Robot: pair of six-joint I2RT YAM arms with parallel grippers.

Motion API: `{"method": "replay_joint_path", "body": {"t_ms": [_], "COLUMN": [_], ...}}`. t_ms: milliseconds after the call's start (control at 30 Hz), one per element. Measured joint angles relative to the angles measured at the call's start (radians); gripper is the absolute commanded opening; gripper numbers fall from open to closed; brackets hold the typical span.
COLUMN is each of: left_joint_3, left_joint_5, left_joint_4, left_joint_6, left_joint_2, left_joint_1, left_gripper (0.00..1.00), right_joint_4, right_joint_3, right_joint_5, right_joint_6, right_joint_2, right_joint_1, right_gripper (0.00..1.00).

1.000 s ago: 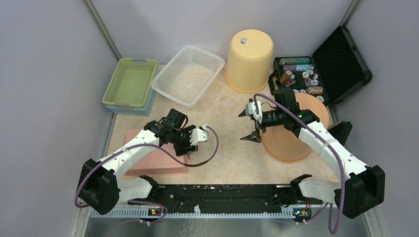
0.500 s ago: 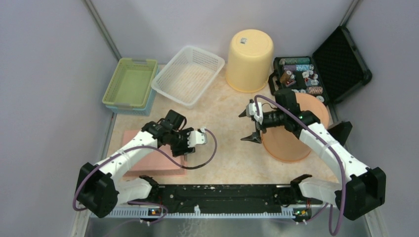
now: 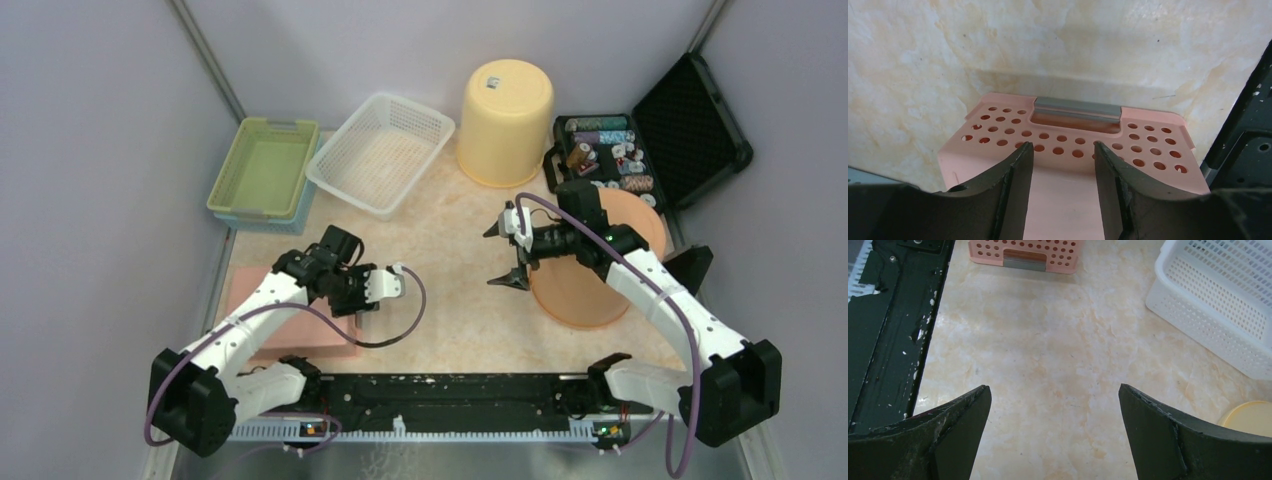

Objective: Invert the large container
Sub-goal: Move the container to the corner of the board.

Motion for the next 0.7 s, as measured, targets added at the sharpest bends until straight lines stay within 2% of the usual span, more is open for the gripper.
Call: {"method": "replay_joint_path", "body": {"t_ms": [300,700], "left_joint_3": [-0.001,0.013], "left_joint_5": [0.011,0.055], "left_joint_4": [-0.050,-0.161], "left_joint_6": [0.089,0.178], "left_joint_2": [-0.017,-0.050], "left_joint_1": [0.096,0.134], "left_gripper": [0.54,0.50], "right_joint_4": [0.000,0.000], "right_joint_3": [0.000,0.000], "right_joint_5": [-0.005,-0.007], "right_joint_6": [0.000,0.000], "right_joint_2": [-0.013,-0.013], "right_joint_1": [0.000,0.000], "right_gripper": [0.99,0.99]}}
